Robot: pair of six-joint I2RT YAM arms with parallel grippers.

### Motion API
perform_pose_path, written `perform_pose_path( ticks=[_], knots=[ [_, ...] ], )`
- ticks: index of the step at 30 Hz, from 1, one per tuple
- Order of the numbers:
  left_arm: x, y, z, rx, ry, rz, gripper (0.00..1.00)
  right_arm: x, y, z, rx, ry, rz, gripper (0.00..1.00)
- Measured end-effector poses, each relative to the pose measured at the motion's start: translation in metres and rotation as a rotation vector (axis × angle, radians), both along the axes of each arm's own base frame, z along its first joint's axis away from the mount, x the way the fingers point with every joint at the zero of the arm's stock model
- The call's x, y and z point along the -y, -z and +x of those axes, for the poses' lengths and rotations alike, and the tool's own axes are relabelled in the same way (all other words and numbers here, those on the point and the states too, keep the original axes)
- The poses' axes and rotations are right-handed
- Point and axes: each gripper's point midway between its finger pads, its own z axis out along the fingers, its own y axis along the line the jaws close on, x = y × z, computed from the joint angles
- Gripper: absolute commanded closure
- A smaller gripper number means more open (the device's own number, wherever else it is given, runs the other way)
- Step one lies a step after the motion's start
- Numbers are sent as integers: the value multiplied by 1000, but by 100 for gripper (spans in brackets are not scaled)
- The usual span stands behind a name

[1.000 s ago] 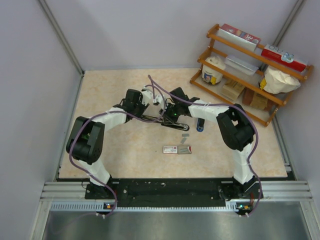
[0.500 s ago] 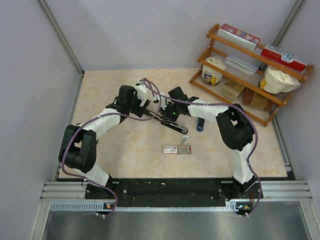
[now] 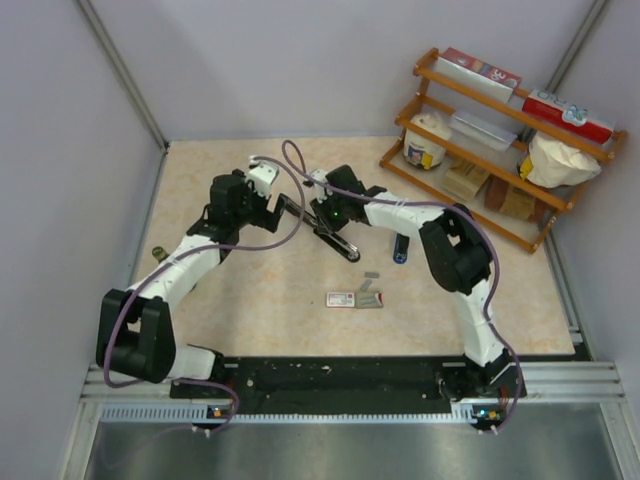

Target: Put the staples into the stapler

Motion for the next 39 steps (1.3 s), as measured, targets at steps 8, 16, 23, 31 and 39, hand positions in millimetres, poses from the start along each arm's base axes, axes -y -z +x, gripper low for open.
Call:
perform_pose_path(
  ticks=[8,16,23,31,39],
  knots=[
    [-17,-36,-13,101,-23,-57,1,-30,-1,5,27,145,-13,100],
    [-39,-76,-29,222,-71,-84,1,-55,0,-4,70,237,-55,87],
    [-39,-70,-37,223,-63,-90,1,-75,0,-26,49,280,-75,71],
    [-36,-71,-38,221,-53,-104,1,-77,2,-36,8,319,-71,52],
    [-31,-70,-39,227,-28,-121,1,-71,-11,-38,-11,320,-64,48]
  ],
)
